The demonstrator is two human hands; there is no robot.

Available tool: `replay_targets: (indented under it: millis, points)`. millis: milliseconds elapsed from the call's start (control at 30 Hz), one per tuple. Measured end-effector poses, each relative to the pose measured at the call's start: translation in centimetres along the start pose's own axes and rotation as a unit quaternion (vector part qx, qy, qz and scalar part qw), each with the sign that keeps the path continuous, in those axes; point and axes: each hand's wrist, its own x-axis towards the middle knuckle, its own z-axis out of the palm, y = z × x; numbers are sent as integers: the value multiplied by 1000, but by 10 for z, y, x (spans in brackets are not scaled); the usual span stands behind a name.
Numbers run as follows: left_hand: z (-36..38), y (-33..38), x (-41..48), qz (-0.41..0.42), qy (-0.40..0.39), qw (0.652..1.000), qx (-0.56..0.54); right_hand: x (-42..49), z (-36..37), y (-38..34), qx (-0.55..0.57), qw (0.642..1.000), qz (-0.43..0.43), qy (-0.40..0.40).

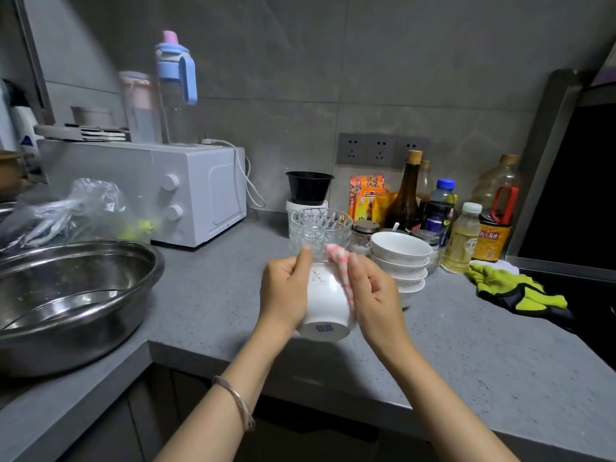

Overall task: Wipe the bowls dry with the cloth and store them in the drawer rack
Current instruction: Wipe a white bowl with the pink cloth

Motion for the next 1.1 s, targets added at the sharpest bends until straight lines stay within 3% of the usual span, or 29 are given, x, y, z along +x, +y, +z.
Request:
replay_targets:
  millis: [133, 267, 333, 400, 500, 600, 700, 833, 900, 967, 1033, 1100]
  points:
    - [1, -2, 5, -95, 103, 984, -113, -21, 4, 16, -122, 986, -111, -20]
    - [5, -6, 5, -100, 83, 986, -109, -29, 10, 20, -303, 920, -243, -47]
    - [9, -7, 3, -111, 62, 986, -104, -23, 11, 17, -338, 906, -254, -36]
    - [11, -5, 2, -104, 61, 986, -111, -16, 10, 11, -286, 938, -194, -16]
    - [11, -1, 0, -129, 109, 973, -160, -8, 8, 4, -69, 997, -38, 13]
    - [12, -3, -1, -166, 122, 954, -219, -7, 10, 7, 87, 991, 96, 41]
    - [14, -12, -3, -212, 113, 937, -254, -4, 11, 9, 121, 982, 130, 62]
    - [13, -19, -5, -253, 72, 927, -267, 4, 2, 4, 128, 981, 129, 61]
    - [8, -23, 2, -258, 33, 942, -210, 6, -3, 4, 132, 981, 128, 62]
    - [2, -27, 7, -281, -64, 951, -114, 7, -8, 8, 115, 985, 107, 78]
    - [-5, -27, 9, -339, -191, 917, -91, 6, -12, 12, 60, 994, 50, 81]
    - [-11, -23, 10, -404, -277, 861, -138, 4, -16, 17, 0, 999, -8, 50]
